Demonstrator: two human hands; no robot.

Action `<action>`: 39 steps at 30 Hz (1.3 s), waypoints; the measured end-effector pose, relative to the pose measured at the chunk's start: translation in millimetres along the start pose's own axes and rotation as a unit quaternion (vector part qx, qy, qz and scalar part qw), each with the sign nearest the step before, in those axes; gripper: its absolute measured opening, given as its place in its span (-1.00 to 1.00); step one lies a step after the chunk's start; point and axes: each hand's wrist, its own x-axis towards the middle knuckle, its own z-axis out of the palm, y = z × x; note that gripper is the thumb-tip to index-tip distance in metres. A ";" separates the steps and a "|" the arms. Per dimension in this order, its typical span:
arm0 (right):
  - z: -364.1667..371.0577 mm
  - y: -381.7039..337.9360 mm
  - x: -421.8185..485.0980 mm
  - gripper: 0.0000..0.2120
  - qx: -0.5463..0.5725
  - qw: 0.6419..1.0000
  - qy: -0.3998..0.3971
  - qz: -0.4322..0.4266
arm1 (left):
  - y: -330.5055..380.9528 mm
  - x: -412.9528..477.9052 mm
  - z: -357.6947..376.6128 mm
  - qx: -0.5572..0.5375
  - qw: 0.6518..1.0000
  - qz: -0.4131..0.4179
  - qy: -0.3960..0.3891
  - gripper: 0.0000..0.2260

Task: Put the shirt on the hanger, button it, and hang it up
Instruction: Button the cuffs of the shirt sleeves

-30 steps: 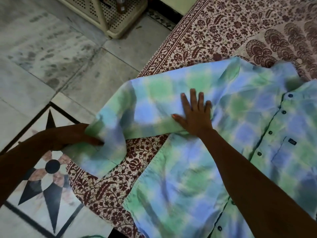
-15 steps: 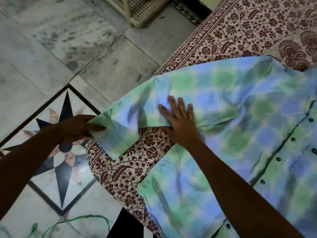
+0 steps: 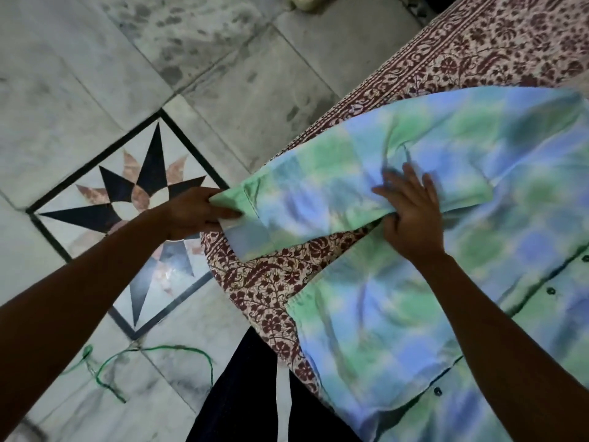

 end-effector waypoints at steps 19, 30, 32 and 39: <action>71.5 -152.2 4.8 -0.34 0.126 0.982 -0.055 -0.132 | -4.7 -19.2 11.4 -0.247 0.949 0.040 -0.192 -0.50; 46.7 -128.1 27.8 -0.65 0.689 0.521 0.116 0.491 | 22.7 -15.6 51.7 0.321 0.876 0.310 0.183 -0.75; 43.0 -122.0 24.3 -0.76 0.727 0.464 0.111 0.495 | 26.5 -5.0 62.4 0.376 0.826 0.373 0.193 -0.70; 34.0 -123.6 14.7 -0.57 0.271 0.826 0.283 0.406 | 40.9 33.0 86.0 0.568 0.743 0.339 0.103 -0.56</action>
